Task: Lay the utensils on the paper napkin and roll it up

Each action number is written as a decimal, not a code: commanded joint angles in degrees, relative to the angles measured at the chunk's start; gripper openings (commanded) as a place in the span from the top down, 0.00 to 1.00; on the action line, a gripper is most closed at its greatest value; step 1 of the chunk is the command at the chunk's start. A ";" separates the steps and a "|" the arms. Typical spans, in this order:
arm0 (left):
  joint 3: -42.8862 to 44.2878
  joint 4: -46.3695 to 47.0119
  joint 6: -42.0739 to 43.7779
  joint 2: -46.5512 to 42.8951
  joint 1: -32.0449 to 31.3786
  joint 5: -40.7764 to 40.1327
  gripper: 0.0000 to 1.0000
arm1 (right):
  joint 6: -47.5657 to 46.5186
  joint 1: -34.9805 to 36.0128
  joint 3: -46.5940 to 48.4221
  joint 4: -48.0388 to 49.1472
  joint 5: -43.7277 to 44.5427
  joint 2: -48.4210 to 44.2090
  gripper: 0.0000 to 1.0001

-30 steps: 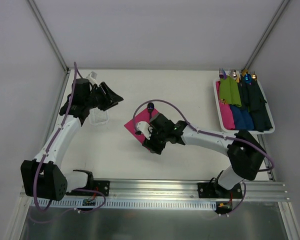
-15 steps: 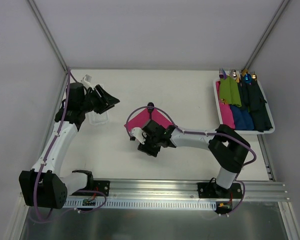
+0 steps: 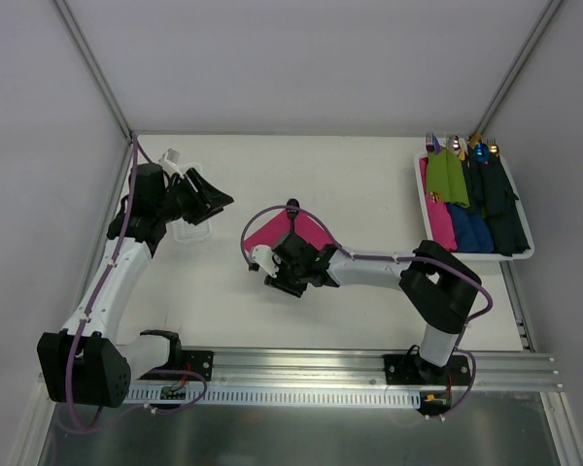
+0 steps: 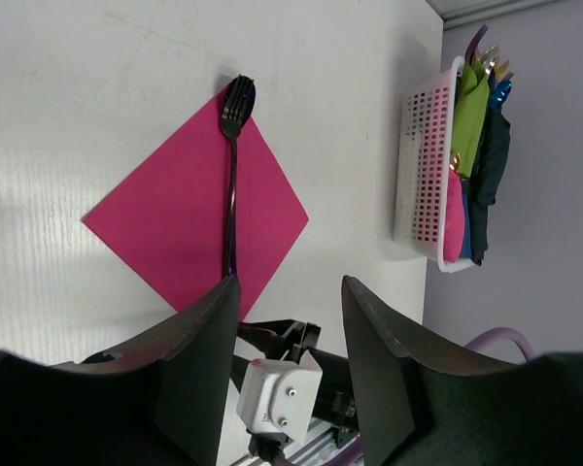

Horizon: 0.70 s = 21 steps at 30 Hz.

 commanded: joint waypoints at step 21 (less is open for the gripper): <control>-0.05 -1.66 4.77 -1.14 2.78 3.54 0.45 | 1.03 1.07 2.39 -7.39 -5.50 -5.42 1.00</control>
